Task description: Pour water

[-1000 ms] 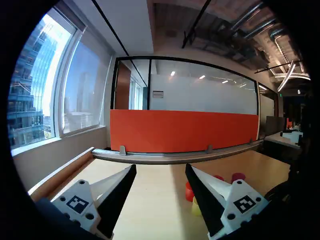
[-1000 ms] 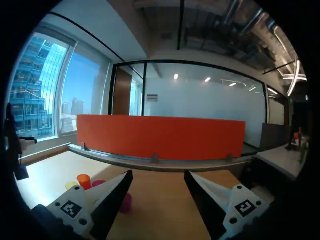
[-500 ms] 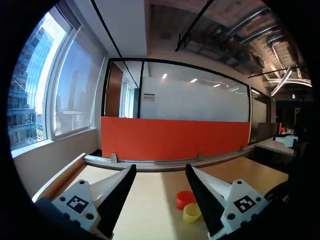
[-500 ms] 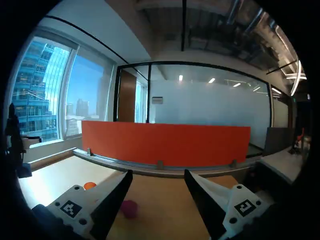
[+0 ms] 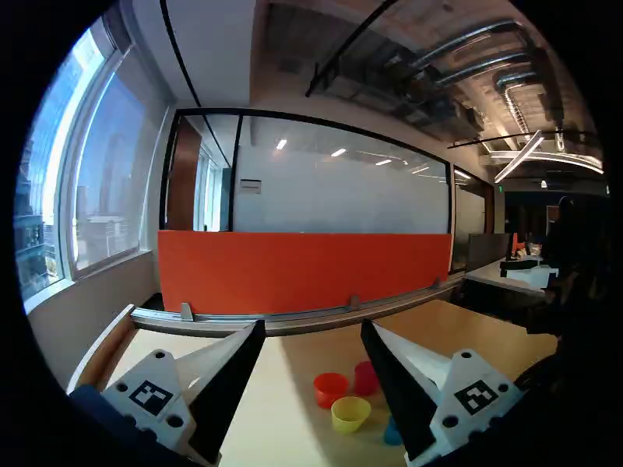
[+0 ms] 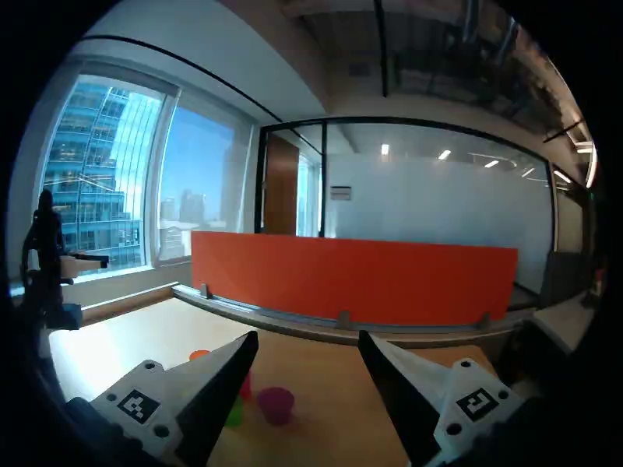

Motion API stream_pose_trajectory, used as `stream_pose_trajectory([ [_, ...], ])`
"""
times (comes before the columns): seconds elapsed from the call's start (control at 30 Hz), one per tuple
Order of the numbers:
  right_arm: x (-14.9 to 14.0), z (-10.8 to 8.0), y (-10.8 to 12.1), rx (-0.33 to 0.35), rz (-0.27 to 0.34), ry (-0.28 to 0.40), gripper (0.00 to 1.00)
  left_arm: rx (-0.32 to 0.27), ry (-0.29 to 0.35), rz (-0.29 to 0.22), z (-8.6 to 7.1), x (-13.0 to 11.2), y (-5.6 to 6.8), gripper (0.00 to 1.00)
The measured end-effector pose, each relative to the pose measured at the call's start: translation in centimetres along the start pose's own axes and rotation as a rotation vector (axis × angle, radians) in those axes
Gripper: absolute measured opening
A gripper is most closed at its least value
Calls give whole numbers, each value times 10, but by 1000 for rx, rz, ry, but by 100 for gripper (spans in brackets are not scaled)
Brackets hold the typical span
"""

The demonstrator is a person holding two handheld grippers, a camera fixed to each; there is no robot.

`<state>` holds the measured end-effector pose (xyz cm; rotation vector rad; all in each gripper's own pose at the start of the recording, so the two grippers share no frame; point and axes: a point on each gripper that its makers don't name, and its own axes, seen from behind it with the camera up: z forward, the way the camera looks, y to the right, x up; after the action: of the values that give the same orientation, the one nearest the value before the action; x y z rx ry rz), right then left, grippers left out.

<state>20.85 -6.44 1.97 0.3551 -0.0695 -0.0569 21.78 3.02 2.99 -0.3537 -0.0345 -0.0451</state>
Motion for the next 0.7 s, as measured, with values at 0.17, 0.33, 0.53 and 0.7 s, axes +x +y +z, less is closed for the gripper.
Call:
stream_pose_trajectory([
  [0.17, 0, 0, -23, 101, -35, -1, 99, -78, 3, 13, 2, 8, 17, 90],
  [0.33, 6, -4, -48, 213, -12, 6, 99, -170, -13, 13, 0, 4, 39, 91],
  [0.53, 10, -7, -58, 285, 3, 14, 99, -235, -32, 38, 2, -1, 53, 91],
  [0.7, 5, -8, -63, 315, -17, -11, 99, -264, -51, 55, 2, -9, 58, 91],
])
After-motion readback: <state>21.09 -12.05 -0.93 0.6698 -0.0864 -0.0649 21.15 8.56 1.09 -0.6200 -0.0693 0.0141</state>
